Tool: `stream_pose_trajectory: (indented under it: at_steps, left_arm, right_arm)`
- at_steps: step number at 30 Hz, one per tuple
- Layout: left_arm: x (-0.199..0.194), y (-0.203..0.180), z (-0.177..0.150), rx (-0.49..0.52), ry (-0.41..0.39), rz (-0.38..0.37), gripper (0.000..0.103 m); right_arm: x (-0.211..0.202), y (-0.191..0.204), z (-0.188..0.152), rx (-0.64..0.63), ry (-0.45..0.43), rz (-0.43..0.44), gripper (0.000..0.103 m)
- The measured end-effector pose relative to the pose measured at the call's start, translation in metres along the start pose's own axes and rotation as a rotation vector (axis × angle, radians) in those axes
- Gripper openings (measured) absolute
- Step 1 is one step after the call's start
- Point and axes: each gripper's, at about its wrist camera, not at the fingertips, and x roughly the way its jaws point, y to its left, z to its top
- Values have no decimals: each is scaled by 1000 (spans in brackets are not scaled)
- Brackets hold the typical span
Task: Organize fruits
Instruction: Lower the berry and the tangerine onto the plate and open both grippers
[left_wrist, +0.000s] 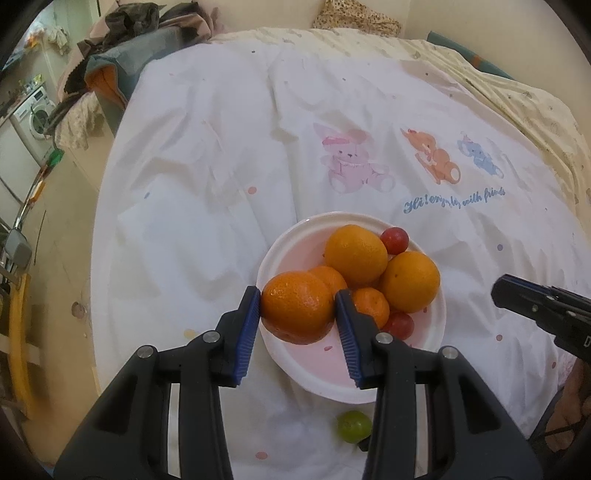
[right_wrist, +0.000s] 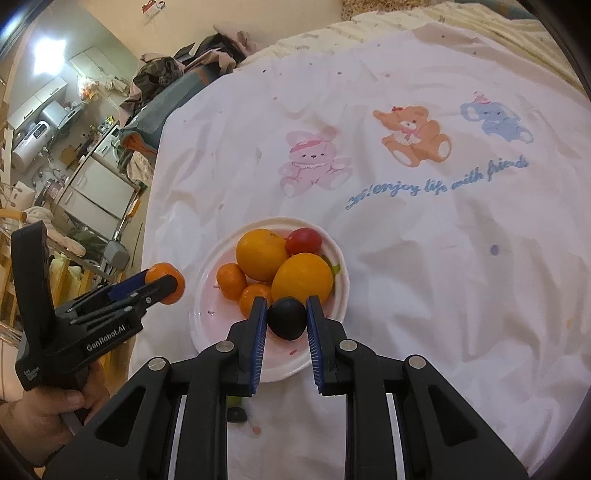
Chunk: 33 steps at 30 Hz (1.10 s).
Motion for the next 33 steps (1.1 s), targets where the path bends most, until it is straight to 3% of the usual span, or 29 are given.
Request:
stream_pose_trajectory:
  at_steps: [10,15,24,33]
  left_arm:
    - [20,-9,-10,13,63,-16,37]
    - [31,-13,-17,7,115,-44,37]
    - [37,-21,-21,57,104,-17,38]
    - [47,-9,-20,-7,153,-38,39]
  right_arm:
    - [35,-12,-1,117,106,124,23]
    - [46,-9,-8,114,145,109,23]
    - [62,-8,-11,100,180,53,23]
    - [62,-12,-11,113,180,38,26]
